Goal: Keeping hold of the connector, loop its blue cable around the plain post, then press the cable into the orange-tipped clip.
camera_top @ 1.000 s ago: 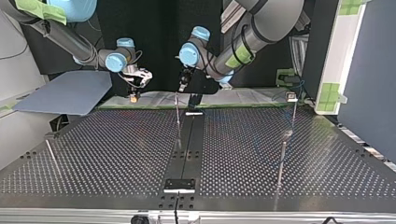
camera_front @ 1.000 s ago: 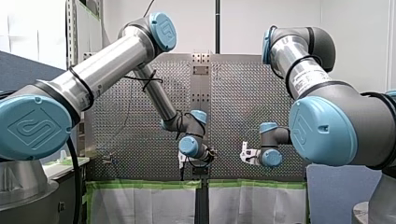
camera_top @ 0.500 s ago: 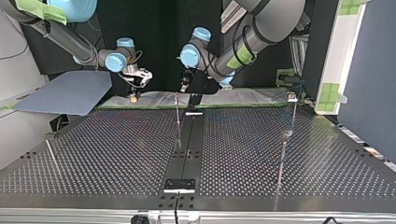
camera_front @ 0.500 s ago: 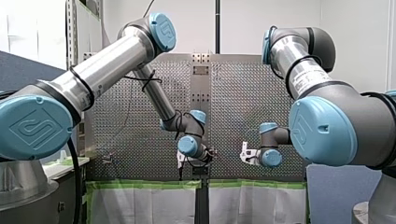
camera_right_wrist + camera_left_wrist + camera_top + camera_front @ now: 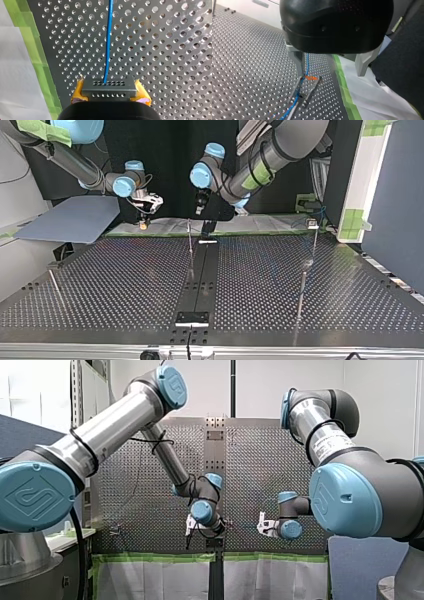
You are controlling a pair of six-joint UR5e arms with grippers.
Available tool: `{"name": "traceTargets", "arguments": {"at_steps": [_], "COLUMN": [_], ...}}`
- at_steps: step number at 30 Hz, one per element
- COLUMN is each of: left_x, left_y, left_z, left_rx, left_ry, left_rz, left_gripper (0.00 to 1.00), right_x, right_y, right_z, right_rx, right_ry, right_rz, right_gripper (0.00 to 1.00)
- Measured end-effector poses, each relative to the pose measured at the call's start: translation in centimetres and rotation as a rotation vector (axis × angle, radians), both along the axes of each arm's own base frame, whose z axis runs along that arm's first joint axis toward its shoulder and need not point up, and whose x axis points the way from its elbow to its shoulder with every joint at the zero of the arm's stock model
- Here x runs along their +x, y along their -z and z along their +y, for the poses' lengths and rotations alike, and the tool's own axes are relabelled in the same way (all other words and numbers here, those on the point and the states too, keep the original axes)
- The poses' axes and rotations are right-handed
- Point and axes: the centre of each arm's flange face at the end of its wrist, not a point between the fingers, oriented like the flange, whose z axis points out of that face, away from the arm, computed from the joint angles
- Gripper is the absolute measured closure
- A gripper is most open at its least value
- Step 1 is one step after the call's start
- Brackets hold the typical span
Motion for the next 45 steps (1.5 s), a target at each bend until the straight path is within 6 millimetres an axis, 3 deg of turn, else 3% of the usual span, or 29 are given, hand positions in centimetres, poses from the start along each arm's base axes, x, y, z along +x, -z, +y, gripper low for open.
{"name": "traceTargets", "arguments": {"at_steps": [5, 23, 38, 45], "left_x": [-1.0, -4.1, -8.5, -11.3], "left_y": [-1.5, -6.9, -9.9, -11.2], "left_z": [0.4, 2.7, 5.6, 7.1], "left_rx": [0.015, -0.210, -0.261, -0.265], "left_ry": [-0.009, -0.052, -0.058, -0.049], "left_rz": [-0.043, -0.110, -0.090, -0.086], "left_gripper": [0.01, 0.01, 0.01, 0.01], "right_x": [0.0, 0.8, 1.6, 0.7], "right_y": [0.0, 0.0, -0.2, -0.5], "right_z": [0.0, 0.4, 0.6, -0.3], "right_rx": [-0.001, -0.007, -0.017, -0.045], "right_ry": [0.000, -0.015, -0.031, -0.013], "right_rz": [0.000, 0.003, 0.014, 0.050], "right_gripper": [1.00, 1.00, 1.00, 1.00]}}
